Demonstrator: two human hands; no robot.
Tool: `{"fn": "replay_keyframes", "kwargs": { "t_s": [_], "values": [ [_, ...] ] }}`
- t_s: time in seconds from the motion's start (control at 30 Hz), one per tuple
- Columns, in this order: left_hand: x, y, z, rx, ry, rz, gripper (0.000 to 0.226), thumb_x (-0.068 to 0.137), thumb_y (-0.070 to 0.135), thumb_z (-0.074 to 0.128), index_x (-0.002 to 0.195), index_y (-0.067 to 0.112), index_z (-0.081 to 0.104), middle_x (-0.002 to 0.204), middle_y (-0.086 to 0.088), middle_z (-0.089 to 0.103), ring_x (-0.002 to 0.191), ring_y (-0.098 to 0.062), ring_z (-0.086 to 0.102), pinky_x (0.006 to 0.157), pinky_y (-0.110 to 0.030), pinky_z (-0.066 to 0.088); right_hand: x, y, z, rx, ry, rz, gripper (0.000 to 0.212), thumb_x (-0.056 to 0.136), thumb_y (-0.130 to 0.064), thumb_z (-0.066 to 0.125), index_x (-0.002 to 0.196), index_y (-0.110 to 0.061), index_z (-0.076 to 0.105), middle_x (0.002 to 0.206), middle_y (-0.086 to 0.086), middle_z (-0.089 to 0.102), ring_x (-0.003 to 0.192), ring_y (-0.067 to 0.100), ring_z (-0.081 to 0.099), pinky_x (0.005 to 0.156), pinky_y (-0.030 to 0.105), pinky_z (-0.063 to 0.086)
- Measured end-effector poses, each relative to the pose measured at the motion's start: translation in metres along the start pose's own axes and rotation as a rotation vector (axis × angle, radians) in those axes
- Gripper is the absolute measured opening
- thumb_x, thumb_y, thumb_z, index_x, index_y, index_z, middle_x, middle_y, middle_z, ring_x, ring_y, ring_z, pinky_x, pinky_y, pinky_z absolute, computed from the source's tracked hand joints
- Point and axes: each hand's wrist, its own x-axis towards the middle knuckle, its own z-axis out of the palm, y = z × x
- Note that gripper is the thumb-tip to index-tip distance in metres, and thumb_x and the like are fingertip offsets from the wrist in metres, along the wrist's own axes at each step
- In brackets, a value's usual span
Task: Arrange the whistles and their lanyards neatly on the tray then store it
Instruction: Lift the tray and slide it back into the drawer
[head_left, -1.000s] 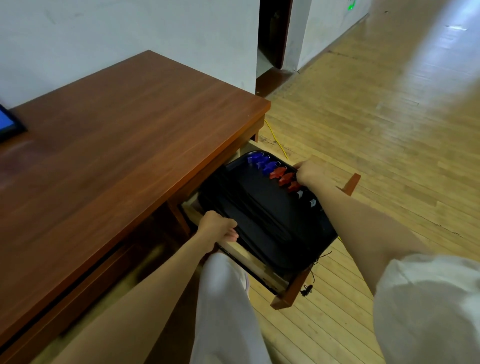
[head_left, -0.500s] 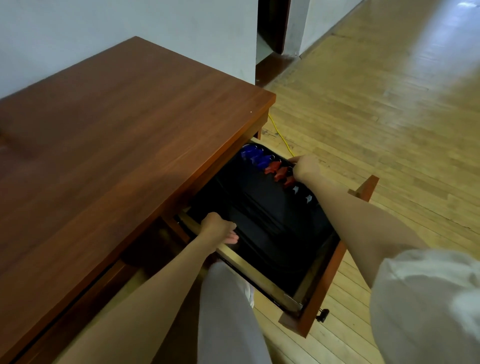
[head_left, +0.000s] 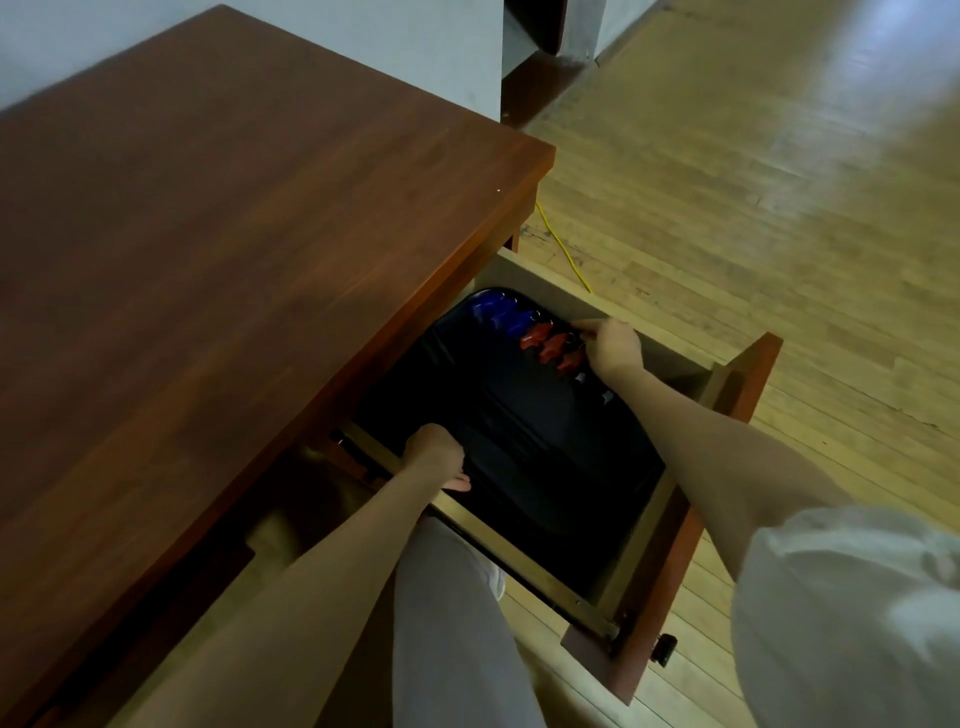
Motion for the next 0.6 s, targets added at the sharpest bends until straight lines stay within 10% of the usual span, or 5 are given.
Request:
{"fn": "replay_keyframes", "kwargs": {
  "t_s": [0.2,0.37,0.6],
  "values": [
    [0.004,0.004,0.006,0.053,-0.017,-0.021,0.030,0.095,-0.005,0.045,0.124,-0.010,0.051,0.124,-0.027,0.057,0.097,-0.034,0.065,0.037,-0.028,0.052,0.004,0.002,0.009,0.050,-0.014,0.027,0.043,0.098,-0.004,0.034,0.132,-0.017,0.056,0.123,0.013,0.064,0.105,0.028,0.064,0.083,0.030,0.050],
    [-0.002,0.011,0.006,0.141,-0.180,-0.013,0.027,0.093,-0.009,0.044,0.119,-0.003,0.053,0.127,-0.024,0.052,0.101,-0.032,0.061,0.080,-0.036,0.055,0.005,0.004,0.015,0.161,-0.057,0.033,0.040,0.100,-0.008,0.032,0.131,-0.014,0.056,0.123,0.015,0.064,0.107,0.030,0.062,0.088,0.032,0.050],
    [-0.002,0.009,0.014,0.089,-0.252,0.005,0.052,0.090,-0.016,0.044,0.137,0.007,0.042,0.152,-0.014,0.023,0.135,-0.035,0.032,0.095,-0.042,0.051,0.009,0.008,0.026,0.157,-0.137,0.032,0.040,0.100,-0.007,0.034,0.135,-0.016,0.053,0.134,0.011,0.057,0.120,0.028,0.054,0.094,0.025,0.042]
  ]
}}
